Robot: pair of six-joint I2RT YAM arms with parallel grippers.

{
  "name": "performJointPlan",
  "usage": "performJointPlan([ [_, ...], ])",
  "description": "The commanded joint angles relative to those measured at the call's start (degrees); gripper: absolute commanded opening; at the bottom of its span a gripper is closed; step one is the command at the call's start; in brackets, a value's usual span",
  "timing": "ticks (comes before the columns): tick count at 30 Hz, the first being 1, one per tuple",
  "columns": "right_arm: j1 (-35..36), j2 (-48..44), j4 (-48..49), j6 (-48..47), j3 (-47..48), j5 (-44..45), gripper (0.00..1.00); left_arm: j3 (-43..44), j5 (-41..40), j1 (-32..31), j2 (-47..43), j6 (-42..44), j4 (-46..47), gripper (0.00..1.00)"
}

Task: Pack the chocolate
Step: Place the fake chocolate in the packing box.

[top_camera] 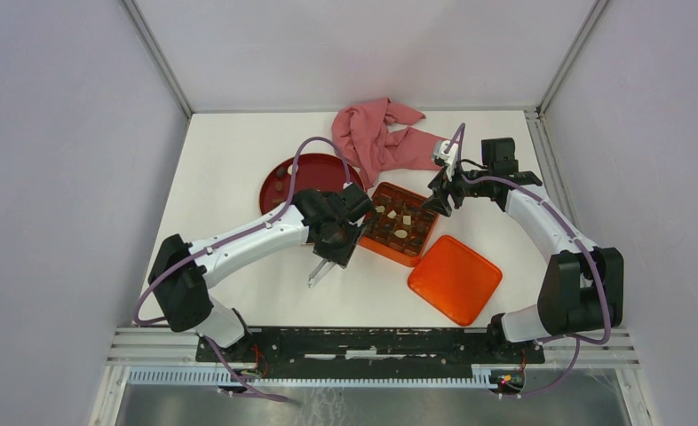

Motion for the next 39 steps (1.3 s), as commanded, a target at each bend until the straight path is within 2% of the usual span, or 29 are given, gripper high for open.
performJointPlan([
  [1,0.2,0.3,0.0,-1.2,0.6,-0.5,0.67,2.9,-0.6,-0.4,-0.3,-1.5,0.1,0.44],
  [15,0.2,0.4,-0.2,-1.4,0.7,-0.5,0.67,3.0,-1.2,-0.3,-0.3,-1.1,-0.3,0.49],
  [27,0.2,0.4,-0.4,-1.4,0.7,-0.5,0.67,4.6,-2.8,0.5,-5.1,-1.6,1.0,0.45],
  [32,0.3,0.2,-0.5,-1.5,0.8,-0.6,0.67,4.1,2.3,7.4,-10.4,0.9,2.9,0.45],
  [39,0.2,0.1,-0.5,-1.6,0.8,-0.6,0.67,-2.0,7.7,27.5,-14.1,10.5,3.6,0.45],
])
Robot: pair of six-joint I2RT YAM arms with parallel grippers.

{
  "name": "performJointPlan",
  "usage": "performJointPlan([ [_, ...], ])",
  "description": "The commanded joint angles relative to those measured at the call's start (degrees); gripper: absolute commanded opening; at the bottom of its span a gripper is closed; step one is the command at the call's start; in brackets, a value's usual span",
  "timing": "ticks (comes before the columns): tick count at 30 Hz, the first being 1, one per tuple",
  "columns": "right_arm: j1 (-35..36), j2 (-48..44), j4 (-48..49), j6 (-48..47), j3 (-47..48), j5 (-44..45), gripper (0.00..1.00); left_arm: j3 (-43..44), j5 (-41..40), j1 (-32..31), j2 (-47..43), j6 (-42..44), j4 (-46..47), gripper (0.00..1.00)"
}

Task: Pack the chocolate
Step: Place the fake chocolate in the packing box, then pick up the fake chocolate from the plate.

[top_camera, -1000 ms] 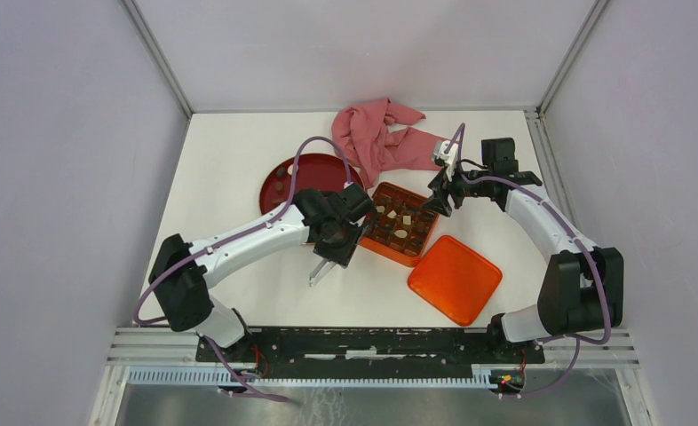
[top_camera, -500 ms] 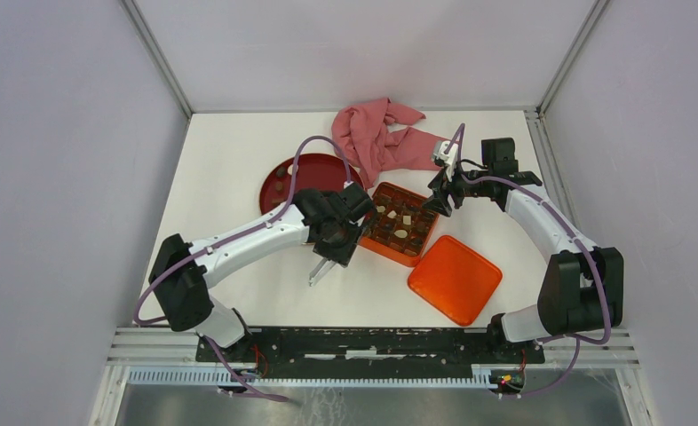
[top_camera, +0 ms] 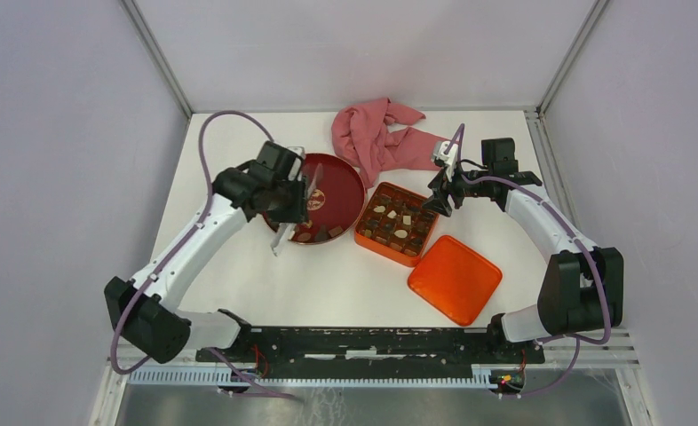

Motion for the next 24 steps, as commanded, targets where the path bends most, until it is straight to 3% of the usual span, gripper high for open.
performJointPlan([
  [1,0.3,0.1,-0.4,-0.8,0.8,-0.6,0.67,-3.4,2.7,10.8,-1.2,8.4,1.8,0.45],
  [7,0.3,0.5,-0.4,-0.7,0.7,-0.9,0.67,-4.7,2.8,19.5,5.1,12.7,7.1,0.45],
  [17,0.3,0.7,0.4,-0.4,0.5,0.1,0.67,3.1,3.0,21.2,19.2,15.3,10.5,0.46],
  [24,0.3,-3.9,18.4,16.2,-6.8,16.1,0.65,6.6,2.5,22.0,24.7,15.7,10.5,0.46],
])
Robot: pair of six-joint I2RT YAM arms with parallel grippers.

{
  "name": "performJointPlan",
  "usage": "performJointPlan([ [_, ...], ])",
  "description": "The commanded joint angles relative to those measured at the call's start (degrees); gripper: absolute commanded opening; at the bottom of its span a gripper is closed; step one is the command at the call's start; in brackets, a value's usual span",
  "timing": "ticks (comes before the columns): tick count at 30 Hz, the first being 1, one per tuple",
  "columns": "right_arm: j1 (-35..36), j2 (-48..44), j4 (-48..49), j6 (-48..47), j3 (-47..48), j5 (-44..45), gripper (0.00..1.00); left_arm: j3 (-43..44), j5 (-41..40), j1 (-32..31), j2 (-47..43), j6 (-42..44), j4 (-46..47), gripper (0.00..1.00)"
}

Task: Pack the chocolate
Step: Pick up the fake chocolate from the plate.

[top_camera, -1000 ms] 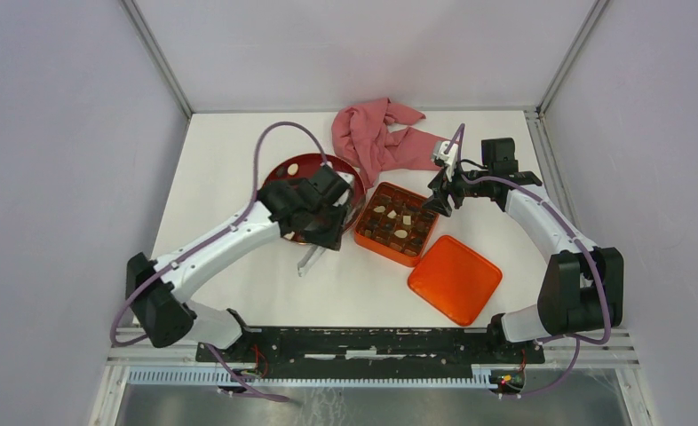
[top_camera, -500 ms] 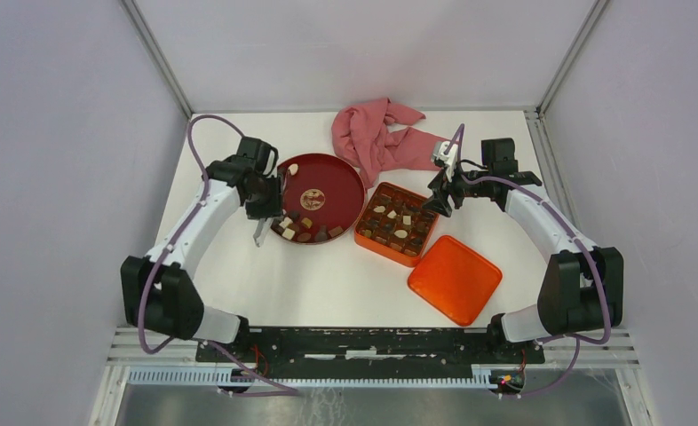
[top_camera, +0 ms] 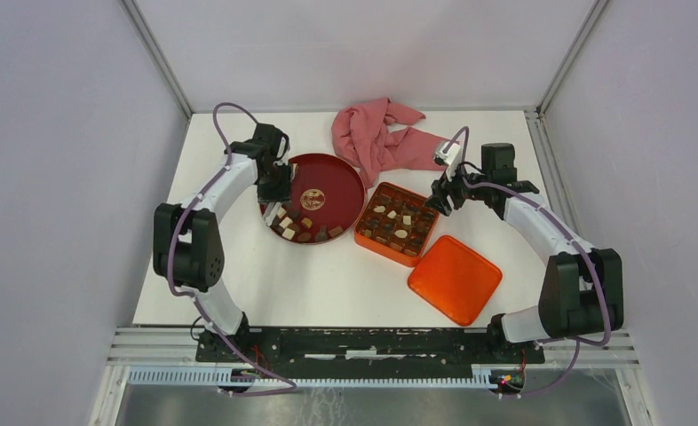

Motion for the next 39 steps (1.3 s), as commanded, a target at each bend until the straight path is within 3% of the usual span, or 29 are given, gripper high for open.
performJointPlan([
  [1,0.1,-4.0,12.1,10.6,-3.9,10.2,0.65,3.7,0.5,0.7,1.9,3.2,1.7,0.46],
  [20,0.2,-2.6,9.1,8.9,-2.2,6.7,0.67,9.9,0.0,1.7,7.8,4.5,-2.3,0.47],
  [32,0.1,-2.1,8.4,8.1,-1.8,5.7,0.67,11.2,6.8,2.1,8.5,6.0,-2.2,0.47],
  [39,0.2,-2.0,8.0,7.9,-1.8,5.3,0.68,11.6,4.4,2.1,10.2,5.9,-2.5,0.46],
])
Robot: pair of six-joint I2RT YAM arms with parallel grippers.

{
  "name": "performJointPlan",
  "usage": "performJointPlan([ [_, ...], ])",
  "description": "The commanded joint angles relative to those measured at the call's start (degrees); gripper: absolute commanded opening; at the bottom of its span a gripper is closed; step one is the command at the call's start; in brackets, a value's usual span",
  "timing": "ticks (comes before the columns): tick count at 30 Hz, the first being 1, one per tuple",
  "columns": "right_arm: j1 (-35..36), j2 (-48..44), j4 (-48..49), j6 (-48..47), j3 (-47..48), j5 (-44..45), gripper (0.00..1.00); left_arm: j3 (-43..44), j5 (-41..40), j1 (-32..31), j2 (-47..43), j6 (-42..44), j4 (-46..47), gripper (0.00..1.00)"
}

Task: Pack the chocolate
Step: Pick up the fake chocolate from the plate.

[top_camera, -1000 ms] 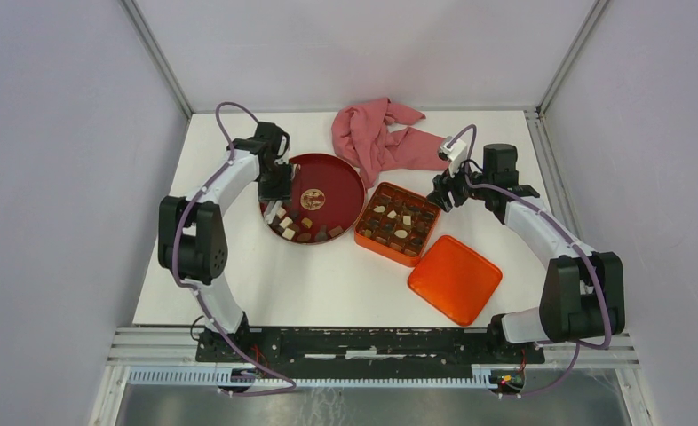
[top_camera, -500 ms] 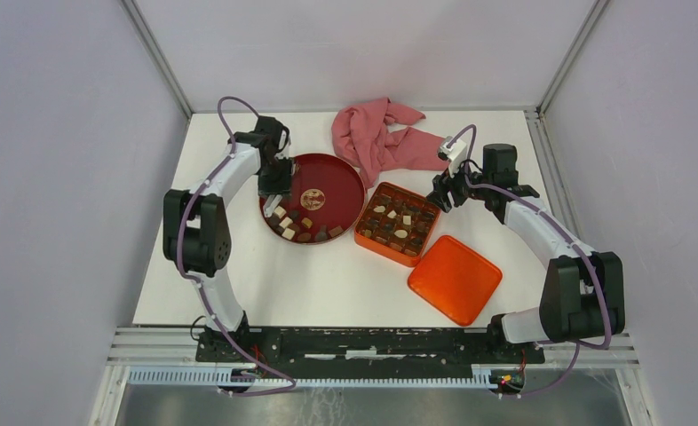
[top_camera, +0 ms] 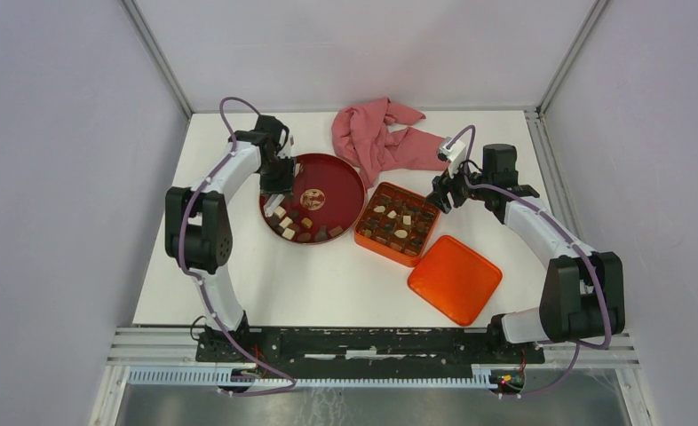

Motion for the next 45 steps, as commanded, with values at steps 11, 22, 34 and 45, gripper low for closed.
performJointPlan([
  [11,0.1,0.5,-0.3,-1.0,2.6,-1.8,0.68,3.4,-2.5,0.1,2.5,2.6,-0.6,0.44],
  [22,0.1,0.7,-0.7,-1.4,2.8,-2.3,0.68,2.9,0.5,0.1,-1.0,1.3,-0.3,0.02],
  [34,0.1,0.5,-1.1,-1.9,3.0,-2.9,0.68,-5.7,5.4,0.1,-11.9,-0.6,3.1,0.02],
  [45,0.1,0.4,-1.7,-3.3,2.9,-4.9,0.68,-17.6,15.1,0.0,-26.8,-1.9,6.6,0.02],
])
